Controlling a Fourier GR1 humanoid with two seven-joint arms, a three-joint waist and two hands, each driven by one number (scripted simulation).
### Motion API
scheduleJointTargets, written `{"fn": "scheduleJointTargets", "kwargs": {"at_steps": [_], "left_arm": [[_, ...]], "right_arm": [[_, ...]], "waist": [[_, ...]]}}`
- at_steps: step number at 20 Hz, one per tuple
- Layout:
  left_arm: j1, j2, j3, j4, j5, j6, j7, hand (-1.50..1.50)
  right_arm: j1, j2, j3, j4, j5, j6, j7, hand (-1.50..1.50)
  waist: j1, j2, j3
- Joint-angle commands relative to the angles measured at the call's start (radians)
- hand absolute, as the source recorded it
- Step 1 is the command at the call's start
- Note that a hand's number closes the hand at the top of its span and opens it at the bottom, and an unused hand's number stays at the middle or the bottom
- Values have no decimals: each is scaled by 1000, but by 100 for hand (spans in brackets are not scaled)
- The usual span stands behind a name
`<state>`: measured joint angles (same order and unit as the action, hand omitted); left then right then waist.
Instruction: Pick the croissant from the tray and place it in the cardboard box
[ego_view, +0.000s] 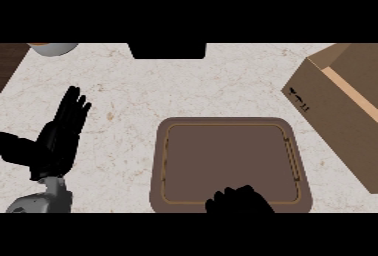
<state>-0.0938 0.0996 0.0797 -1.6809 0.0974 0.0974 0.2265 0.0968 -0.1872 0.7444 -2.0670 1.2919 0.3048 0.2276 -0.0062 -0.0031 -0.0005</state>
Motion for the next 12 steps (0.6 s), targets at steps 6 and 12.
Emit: {"fn": "scheduleJointTargets", "kwargs": {"at_steps": [6,12], "left_arm": [[18,30,36,13,30,-40,-25,0],[-28,28,31,29,19,-25,-4,0]], "right_arm": [[53,149,22,-380,-4,59,188,150],[-101,186,-297,-422,-72,96,242,150]], "waist": [[-5,-1,-1],[4,6,0]]}}
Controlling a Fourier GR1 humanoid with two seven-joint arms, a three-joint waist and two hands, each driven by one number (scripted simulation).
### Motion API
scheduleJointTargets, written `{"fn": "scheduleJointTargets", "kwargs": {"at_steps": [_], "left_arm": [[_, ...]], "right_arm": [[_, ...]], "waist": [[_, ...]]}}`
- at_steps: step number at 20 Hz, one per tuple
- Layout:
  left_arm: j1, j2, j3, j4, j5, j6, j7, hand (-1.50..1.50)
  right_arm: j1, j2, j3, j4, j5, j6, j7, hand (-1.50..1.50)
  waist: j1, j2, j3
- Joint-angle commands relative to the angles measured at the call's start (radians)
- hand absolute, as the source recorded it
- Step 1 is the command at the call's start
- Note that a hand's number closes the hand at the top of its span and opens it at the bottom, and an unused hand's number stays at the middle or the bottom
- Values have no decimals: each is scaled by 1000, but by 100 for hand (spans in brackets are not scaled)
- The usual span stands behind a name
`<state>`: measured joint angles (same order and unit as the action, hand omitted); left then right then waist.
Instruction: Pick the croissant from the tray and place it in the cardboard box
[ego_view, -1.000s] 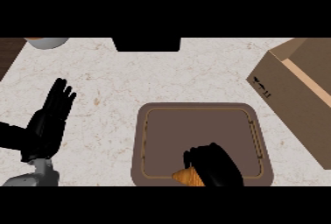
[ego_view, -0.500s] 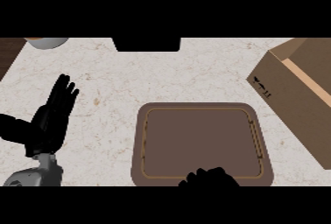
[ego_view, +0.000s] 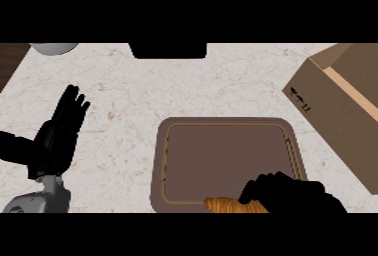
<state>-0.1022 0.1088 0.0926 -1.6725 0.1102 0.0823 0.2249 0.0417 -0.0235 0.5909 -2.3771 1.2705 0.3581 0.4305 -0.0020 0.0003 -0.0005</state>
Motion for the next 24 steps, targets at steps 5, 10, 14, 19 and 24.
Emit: {"fn": "scheduleJointTargets", "kwargs": {"at_steps": [5,10,14,19,24], "left_arm": [[55,-29,-23,-3,-17,2,-44,0],[60,-25,-34,-59,-11,1,3,0],[20,-22,-25,-41,-16,11,16,0],[-4,-5,-14,-35,-14,6,39,0],[-61,-28,-5,85,-20,13,-32,0]], "right_arm": [[-171,23,-360,-88,-172,123,95,150],[-281,-13,-696,84,-296,156,-44,150],[-394,-97,-833,224,-341,122,-78,150],[-397,-220,-890,476,-274,-47,-238,150],[-408,-324,-934,713,-264,-158,-403,150]], "waist": [[7,1,1],[10,2,2],[6,0,1],[8,2,1],[4,4,1]]}}
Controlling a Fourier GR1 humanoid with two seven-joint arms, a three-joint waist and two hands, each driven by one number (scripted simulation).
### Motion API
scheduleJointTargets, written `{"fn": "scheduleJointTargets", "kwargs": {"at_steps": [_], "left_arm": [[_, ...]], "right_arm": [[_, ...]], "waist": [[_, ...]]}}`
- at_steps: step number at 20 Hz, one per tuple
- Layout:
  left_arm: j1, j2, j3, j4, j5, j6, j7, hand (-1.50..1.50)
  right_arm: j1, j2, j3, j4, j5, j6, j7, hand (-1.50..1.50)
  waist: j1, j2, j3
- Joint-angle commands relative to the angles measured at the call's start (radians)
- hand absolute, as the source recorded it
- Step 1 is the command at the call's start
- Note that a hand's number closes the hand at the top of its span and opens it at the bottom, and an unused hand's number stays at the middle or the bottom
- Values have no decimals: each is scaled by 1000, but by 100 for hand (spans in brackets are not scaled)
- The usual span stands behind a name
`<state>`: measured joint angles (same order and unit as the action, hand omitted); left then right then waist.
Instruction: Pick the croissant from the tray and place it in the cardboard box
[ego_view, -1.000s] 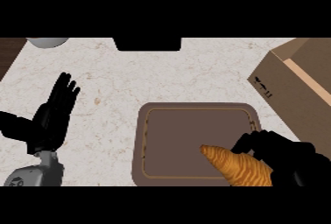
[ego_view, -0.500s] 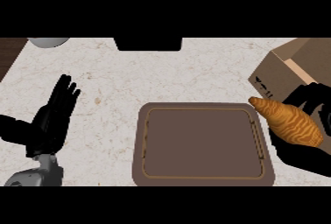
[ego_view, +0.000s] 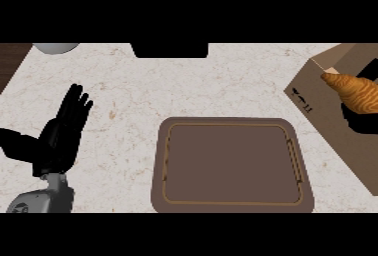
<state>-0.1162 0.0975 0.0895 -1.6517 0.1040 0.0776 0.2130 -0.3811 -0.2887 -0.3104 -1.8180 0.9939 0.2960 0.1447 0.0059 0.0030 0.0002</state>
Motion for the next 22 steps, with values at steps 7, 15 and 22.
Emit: {"fn": "scheduleJointTargets", "kwargs": {"at_steps": [7,15,22], "left_arm": [[7,0,-11,1,5,-21,-1,0],[-1,5,-11,-39,5,-10,46,0],[36,-6,-7,6,2,-25,-32,0]], "right_arm": [[-43,-173,58,456,174,-103,-148,150],[-160,-210,-7,834,112,-142,-255,-150],[-246,-144,-150,808,-81,-378,-443,-150]], "waist": [[17,8,0],[12,1,1],[16,2,2]]}}
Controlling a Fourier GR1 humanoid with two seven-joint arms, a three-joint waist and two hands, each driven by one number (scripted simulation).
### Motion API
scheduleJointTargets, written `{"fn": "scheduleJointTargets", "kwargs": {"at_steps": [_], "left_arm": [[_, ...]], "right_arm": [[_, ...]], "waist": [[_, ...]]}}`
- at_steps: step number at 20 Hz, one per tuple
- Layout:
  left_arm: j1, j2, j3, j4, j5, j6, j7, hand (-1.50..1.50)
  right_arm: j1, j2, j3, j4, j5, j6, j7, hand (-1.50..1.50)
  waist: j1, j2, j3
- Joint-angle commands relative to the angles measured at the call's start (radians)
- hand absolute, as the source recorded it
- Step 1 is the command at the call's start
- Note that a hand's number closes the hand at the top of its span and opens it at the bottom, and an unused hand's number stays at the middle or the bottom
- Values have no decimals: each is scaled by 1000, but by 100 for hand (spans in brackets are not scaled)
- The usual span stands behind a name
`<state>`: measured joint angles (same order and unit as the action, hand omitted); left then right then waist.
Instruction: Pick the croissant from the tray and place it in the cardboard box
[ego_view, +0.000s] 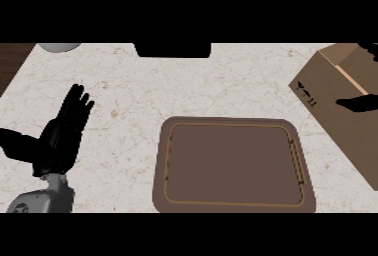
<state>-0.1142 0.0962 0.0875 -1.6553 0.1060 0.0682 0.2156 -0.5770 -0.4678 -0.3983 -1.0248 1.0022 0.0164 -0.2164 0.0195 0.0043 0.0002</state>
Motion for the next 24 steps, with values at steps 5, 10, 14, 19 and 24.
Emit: {"fn": "scheduleJointTargets", "kwargs": {"at_steps": [5,10,14,19,24], "left_arm": [[95,-5,-2,-45,11,-23,-34,0],[60,-7,-1,-42,-3,6,-1,0],[4,26,40,6,26,-15,6,0],[-9,32,44,19,18,-19,-15,0],[-11,0,11,-1,-1,9,14,0]], "right_arm": [[-72,25,-192,22,-303,36,-102,-150],[-100,32,-355,75,-541,183,-74,-150],[-131,-53,-437,110,-658,281,-9,-150],[-108,-100,-491,206,-745,253,-72,-150],[-37,-244,-534,335,-806,302,-191,-150]], "waist": [[-11,-7,0],[-26,-10,1],[-24,-4,0],[-13,-1,1],[-11,0,1]]}}
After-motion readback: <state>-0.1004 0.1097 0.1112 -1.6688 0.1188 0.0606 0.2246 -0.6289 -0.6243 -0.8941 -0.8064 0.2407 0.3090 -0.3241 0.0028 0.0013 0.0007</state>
